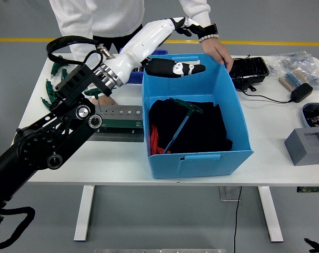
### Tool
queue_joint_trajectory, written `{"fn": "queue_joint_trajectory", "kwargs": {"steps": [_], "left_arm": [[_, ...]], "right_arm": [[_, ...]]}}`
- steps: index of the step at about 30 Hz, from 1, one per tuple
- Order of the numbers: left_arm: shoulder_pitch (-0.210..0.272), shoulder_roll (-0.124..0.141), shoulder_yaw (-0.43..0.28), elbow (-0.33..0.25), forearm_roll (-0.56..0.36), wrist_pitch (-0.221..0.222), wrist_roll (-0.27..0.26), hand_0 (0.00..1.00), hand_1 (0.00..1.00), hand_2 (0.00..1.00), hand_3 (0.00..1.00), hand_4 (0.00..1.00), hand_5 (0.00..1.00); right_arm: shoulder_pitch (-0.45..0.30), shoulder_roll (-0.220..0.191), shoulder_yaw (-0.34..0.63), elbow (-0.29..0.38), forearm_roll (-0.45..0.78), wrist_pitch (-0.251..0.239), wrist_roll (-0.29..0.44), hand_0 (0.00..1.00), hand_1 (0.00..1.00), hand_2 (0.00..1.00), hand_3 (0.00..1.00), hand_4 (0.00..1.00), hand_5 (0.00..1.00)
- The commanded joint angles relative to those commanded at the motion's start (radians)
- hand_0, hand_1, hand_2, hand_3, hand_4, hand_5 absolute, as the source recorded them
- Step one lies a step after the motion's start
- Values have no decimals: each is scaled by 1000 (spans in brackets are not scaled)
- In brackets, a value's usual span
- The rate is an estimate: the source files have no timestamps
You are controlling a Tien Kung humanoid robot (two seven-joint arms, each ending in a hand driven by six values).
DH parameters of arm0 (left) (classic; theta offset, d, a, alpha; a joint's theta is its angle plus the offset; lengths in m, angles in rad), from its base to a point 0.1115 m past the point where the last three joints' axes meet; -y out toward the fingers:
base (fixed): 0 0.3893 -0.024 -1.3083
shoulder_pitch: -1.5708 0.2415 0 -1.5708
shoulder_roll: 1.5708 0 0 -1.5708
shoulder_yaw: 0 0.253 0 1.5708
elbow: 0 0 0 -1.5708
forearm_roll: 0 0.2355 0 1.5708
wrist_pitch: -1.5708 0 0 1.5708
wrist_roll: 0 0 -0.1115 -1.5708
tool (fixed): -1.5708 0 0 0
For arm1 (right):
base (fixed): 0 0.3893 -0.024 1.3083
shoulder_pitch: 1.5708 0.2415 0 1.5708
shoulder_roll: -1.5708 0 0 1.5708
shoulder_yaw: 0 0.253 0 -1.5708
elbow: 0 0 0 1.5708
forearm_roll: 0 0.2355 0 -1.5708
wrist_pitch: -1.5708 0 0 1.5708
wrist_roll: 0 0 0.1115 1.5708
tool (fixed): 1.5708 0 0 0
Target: Lift tool from toolbox,place it in box,lift tool from toolbox,place it in box
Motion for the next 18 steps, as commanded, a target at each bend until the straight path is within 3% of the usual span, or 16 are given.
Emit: {"fn": "queue_joint_trajectory", "kwargs": {"steps": [3,4,5,11,18], "left_arm": [[118,17,-112,-44,-82,13,37,562,605,681,696,971,649],[152,17,-139,-53,-104,21,45,477,545,628,678,956,654],[186,15,-168,-63,-130,32,56,477,545,628,678,956,654],[372,-37,-298,-65,-336,103,126,438,523,604,685,945,675],[456,-59,-365,-54,-423,130,171,430,519,604,717,938,684]], "right_arm": [[-9,4,-6,-1,13,-2,3,616,588,654,547,788,652],[-11,6,-6,-1,15,-3,4,616,589,654,547,787,651],[-14,7,-8,-2,18,-3,4,616,589,654,547,787,651],[-26,18,-9,-3,15,0,3,618,589,655,547,786,650],[-25,30,-15,-3,11,5,5,619,590,655,548,785,650]]}}
